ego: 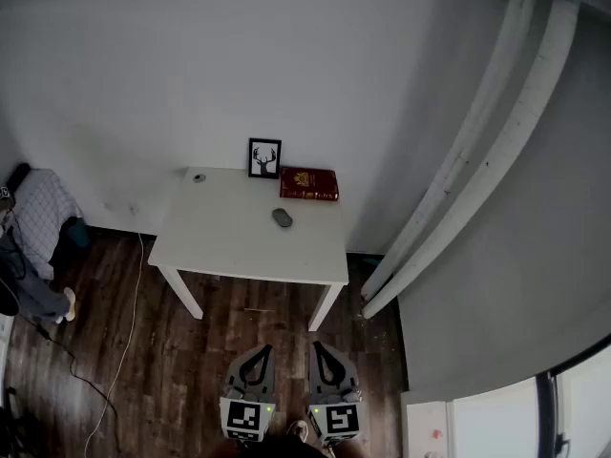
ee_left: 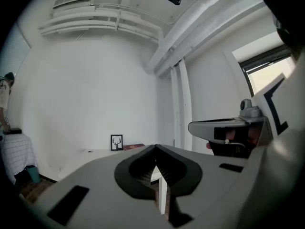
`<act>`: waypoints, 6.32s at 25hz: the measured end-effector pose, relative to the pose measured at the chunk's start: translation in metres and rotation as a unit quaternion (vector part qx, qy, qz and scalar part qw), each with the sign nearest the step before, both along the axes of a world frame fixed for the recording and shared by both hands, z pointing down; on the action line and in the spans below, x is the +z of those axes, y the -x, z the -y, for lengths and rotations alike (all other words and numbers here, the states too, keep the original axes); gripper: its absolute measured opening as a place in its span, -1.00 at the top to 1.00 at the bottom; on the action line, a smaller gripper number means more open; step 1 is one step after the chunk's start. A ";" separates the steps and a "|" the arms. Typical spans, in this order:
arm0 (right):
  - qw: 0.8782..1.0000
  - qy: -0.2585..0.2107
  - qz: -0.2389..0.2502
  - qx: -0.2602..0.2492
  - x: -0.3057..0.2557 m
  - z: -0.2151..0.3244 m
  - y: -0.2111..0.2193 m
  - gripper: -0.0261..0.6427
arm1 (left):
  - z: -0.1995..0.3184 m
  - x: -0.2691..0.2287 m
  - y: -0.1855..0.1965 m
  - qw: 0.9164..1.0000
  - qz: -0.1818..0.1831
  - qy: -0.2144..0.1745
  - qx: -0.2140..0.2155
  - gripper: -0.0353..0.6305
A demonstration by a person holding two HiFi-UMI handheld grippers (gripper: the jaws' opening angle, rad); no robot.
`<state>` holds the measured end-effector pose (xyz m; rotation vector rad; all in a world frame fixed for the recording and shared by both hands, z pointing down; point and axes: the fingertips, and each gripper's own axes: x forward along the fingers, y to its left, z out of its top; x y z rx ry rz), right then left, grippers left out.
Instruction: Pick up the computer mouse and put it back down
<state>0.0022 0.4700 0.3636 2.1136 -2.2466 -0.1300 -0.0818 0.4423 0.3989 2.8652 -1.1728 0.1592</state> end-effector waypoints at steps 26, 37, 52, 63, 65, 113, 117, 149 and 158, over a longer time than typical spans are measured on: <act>0.999 -0.003 0.006 -0.039 0.009 -0.010 -0.035 0.86 | -0.014 0.021 -0.043 0.999 -0.002 0.038 -0.026 0.89; 0.999 0.014 0.014 -0.046 0.033 0.030 -0.051 0.86 | 0.022 0.044 -0.056 0.997 0.010 0.068 -0.030 0.89; 0.998 0.059 0.008 -0.029 0.066 0.191 -0.066 0.86 | 0.171 0.087 -0.083 0.994 0.021 0.103 0.018 0.89; 0.997 0.052 -0.052 -0.035 0.011 0.313 -0.041 0.86 | 0.271 0.054 -0.080 0.994 -0.015 0.087 0.071 0.89; 0.996 0.054 -0.060 -0.038 0.007 0.328 -0.038 0.86 | 0.283 0.052 -0.078 0.993 -0.022 0.094 0.069 0.89; 0.908 0.397 0.008 -0.130 0.240 0.524 -0.123 0.86 | 0.441 0.174 -0.131 0.970 0.088 0.225 0.025 0.89; 0.900 0.415 0.008 -0.131 0.260 0.539 -0.132 0.85 | 0.450 0.184 -0.130 0.967 0.100 0.232 0.015 0.89; 0.834 0.526 0.013 -0.168 0.372 0.584 -0.130 0.02 | 0.472 0.219 -0.114 0.949 0.119 0.282 -0.069 0.89; 0.831 0.516 -0.058 -0.203 0.366 0.582 -0.127 0.06 | 0.467 0.216 -0.122 0.951 0.124 0.279 -0.052 0.89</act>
